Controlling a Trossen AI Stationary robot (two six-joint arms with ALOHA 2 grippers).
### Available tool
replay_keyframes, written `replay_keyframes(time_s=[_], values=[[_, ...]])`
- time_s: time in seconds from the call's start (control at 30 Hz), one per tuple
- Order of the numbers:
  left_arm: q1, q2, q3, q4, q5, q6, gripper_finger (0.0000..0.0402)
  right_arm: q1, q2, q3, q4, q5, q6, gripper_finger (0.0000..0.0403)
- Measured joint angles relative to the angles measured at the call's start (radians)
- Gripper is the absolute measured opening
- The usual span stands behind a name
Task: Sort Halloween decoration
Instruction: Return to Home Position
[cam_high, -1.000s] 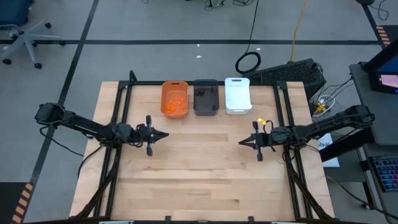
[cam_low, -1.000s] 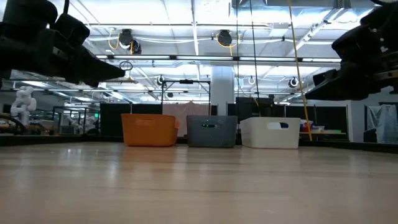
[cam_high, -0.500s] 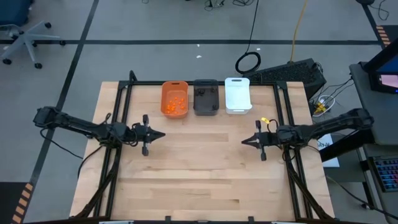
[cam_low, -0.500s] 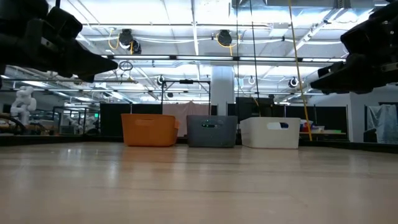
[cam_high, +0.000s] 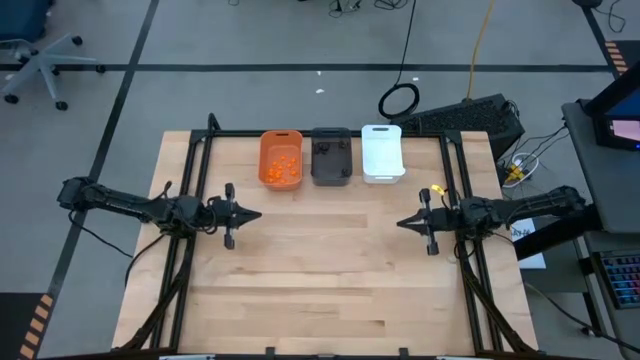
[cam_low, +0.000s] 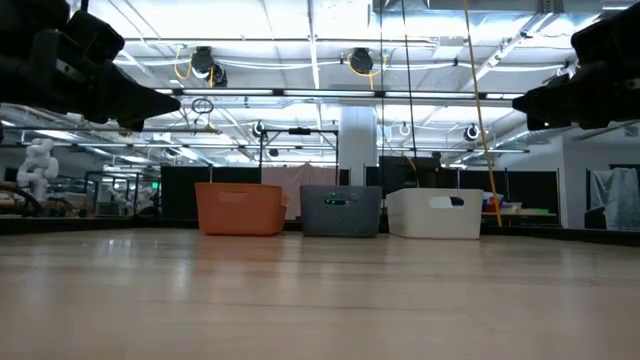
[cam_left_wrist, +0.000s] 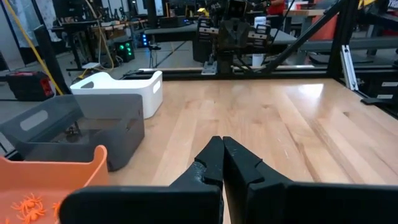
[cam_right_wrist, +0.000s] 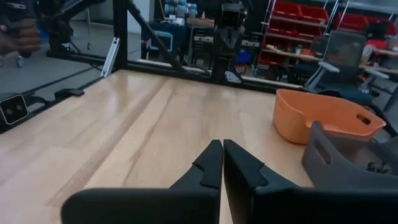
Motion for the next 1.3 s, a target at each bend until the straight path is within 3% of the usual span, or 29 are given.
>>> replay_keyframes(time_s=[0.3, 0.73, 1.3], values=[[0.0, -0.145, 0.0, -0.108, -0.002, 0.001, 0.0, 0.0, -0.199, -0.001, -0.079, -0.028, -0.073, 0.0], [0.0, -0.342, -0.001, -0.308, -0.003, 0.002, 0.0, -0.07, -0.198, -0.011, -0.079, -0.028, -0.109, 0.0], [0.001, -0.413, -0.001, -0.314, 0.001, 0.057, 0.0, -0.126, -0.197, -0.011, -0.091, -0.077, -0.022, 0.0]])
